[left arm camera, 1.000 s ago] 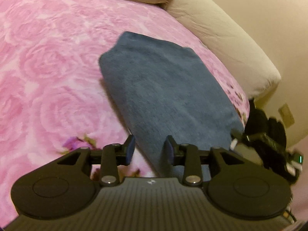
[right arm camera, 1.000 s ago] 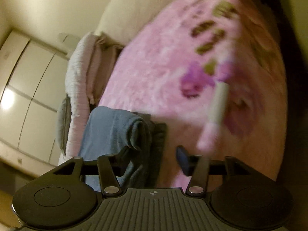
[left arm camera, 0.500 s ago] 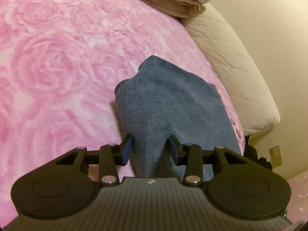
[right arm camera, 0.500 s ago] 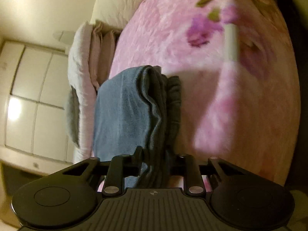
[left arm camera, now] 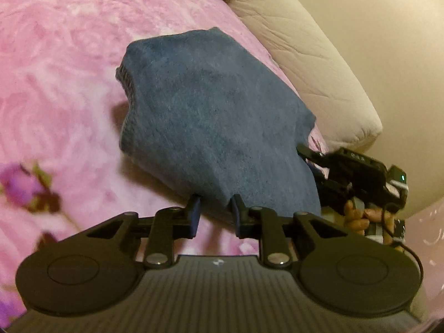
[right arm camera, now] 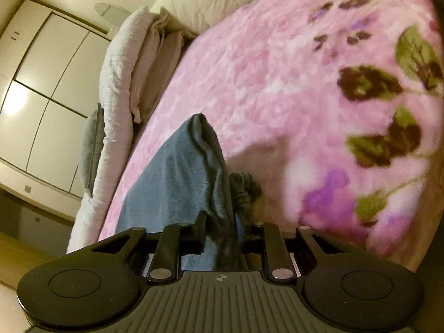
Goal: Fold clothes
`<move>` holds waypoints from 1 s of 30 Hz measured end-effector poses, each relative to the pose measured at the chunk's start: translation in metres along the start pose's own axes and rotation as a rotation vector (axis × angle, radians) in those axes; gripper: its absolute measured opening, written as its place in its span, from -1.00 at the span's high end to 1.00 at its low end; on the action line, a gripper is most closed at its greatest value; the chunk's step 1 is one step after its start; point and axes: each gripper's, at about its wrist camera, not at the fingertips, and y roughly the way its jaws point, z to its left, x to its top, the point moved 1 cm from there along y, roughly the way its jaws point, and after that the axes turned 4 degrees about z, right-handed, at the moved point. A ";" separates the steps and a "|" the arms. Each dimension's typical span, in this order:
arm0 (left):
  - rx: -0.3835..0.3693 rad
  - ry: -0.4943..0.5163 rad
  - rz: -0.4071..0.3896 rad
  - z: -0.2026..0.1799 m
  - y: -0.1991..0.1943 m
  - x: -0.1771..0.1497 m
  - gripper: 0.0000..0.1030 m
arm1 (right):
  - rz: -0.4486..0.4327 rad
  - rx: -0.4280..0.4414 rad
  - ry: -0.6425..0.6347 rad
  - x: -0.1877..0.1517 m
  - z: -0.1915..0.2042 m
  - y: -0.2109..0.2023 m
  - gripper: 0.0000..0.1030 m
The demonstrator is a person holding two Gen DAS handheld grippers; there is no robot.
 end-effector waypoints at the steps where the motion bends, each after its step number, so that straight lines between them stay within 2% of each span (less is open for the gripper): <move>1: -0.001 -0.017 -0.010 0.003 -0.005 -0.001 0.63 | 0.002 0.004 0.003 -0.002 -0.001 -0.003 0.55; 4: 0.022 -0.052 -0.067 0.018 -0.033 0.002 0.50 | -0.094 -0.041 -0.016 -0.031 0.004 -0.029 0.24; 7: 0.059 -0.096 -0.129 0.037 -0.057 0.016 0.35 | -0.174 -0.038 0.003 -0.079 0.001 -0.056 0.08; 9: 0.063 -0.136 -0.145 0.048 -0.060 0.026 0.31 | -0.161 -0.017 -0.005 -0.113 0.005 -0.062 0.02; 11: 0.029 -0.162 -0.133 0.055 -0.053 0.035 0.24 | -0.157 -0.013 -0.035 -0.134 0.013 -0.057 0.00; 13: 0.011 -0.172 -0.119 0.058 -0.041 0.038 0.25 | -0.163 -0.028 -0.063 -0.138 0.022 -0.045 -0.03; 15: -0.014 -0.167 -0.117 0.057 -0.031 0.038 0.39 | -0.186 -0.044 -0.090 -0.140 0.029 -0.035 -0.01; 16: -0.019 -0.155 -0.124 0.054 -0.030 0.037 0.47 | -0.197 -0.054 -0.105 -0.140 0.028 -0.034 0.40; 18: -0.016 -0.094 -0.147 0.044 -0.031 0.037 0.69 | -0.171 -0.063 -0.120 -0.130 0.031 -0.031 0.54; 19: -0.024 -0.048 -0.156 0.036 -0.033 0.035 0.70 | -0.163 -0.054 -0.130 -0.125 0.032 -0.033 0.58; 21: -0.031 0.004 -0.127 0.025 -0.029 0.027 0.69 | -0.188 -0.066 -0.172 -0.115 0.031 -0.041 0.59; 23: 0.007 0.033 -0.100 0.023 -0.021 0.019 0.61 | -0.156 -0.099 -0.129 -0.109 0.017 -0.037 0.57; 24: 0.033 0.044 -0.106 0.024 -0.020 0.016 0.48 | -0.139 -0.116 -0.108 -0.105 0.011 -0.035 0.54; 26: 0.025 0.021 -0.116 0.029 -0.028 0.017 0.47 | -0.125 -0.095 -0.069 -0.105 0.004 -0.035 0.49; 29: 0.007 -0.003 -0.147 0.032 -0.046 0.027 0.48 | -0.119 -0.156 -0.156 -0.106 0.017 -0.044 0.36; 30: -0.001 -0.007 -0.165 0.034 -0.052 0.032 0.40 | -0.122 -0.168 -0.176 -0.106 0.021 -0.048 0.32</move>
